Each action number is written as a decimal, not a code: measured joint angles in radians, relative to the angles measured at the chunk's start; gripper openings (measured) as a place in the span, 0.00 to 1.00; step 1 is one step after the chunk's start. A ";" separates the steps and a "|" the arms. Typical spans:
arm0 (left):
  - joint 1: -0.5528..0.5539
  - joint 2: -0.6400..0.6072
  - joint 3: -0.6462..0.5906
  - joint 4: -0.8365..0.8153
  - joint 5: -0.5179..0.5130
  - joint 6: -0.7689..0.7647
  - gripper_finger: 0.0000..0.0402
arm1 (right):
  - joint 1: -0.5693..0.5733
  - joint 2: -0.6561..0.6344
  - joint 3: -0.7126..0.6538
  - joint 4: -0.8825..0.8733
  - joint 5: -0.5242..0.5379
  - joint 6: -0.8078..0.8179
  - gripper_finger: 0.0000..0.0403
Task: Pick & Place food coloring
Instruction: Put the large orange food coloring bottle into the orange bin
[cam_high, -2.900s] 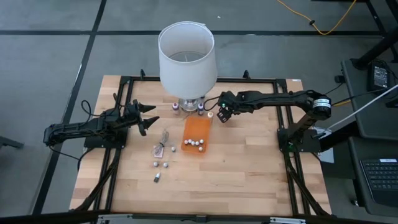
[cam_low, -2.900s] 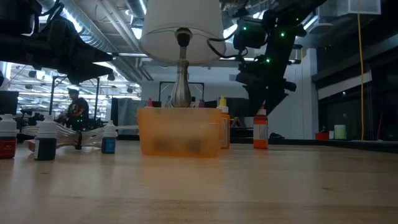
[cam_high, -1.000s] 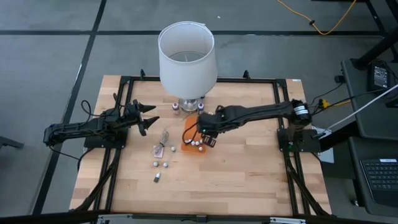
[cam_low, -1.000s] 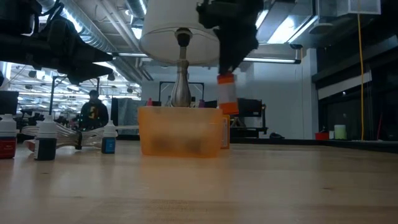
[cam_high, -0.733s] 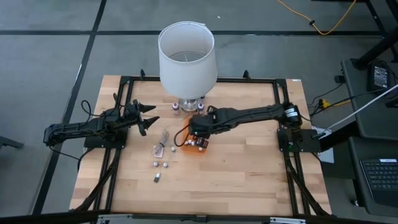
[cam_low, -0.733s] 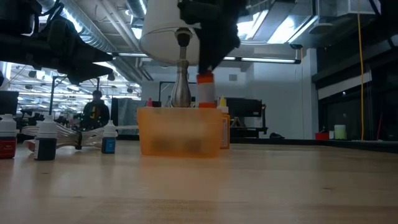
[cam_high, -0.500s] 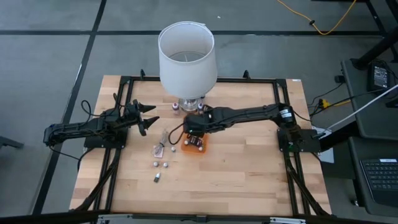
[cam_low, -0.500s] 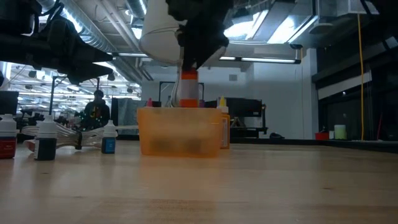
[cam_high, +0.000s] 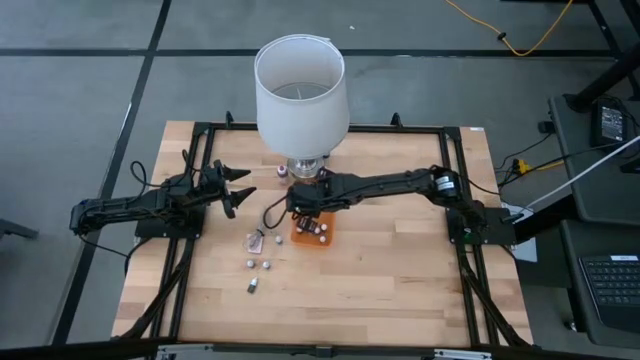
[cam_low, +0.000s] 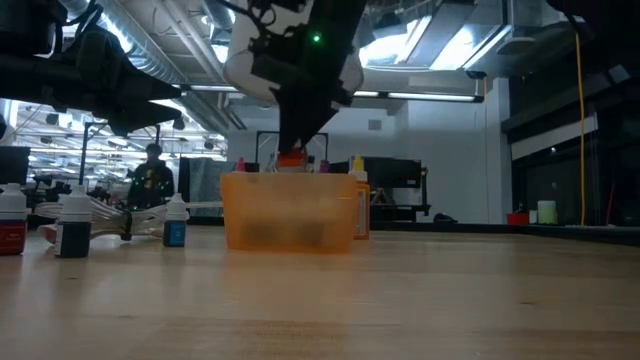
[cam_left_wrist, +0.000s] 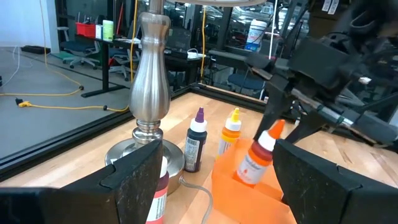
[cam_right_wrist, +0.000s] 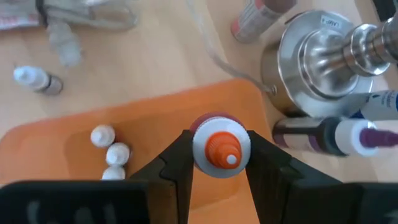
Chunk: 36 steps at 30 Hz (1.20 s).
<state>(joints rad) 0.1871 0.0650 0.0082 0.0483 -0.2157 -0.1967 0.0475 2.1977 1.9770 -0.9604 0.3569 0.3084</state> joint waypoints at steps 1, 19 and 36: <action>0.000 0.000 0.000 0.000 0.000 0.000 0.73 | -0.004 0.004 0.000 0.006 0.000 0.000 0.30; 0.000 0.000 0.000 0.000 0.000 0.000 0.73 | -0.063 0.038 0.000 0.073 -0.043 -0.029 0.31; 0.000 0.000 0.000 0.000 0.000 0.000 0.73 | -0.069 0.044 -0.020 0.083 -0.080 -0.022 0.35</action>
<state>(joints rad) 0.1871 0.0654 0.0086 0.0483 -0.2157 -0.1967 -0.0219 2.2419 1.9572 -0.8773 0.2765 0.2860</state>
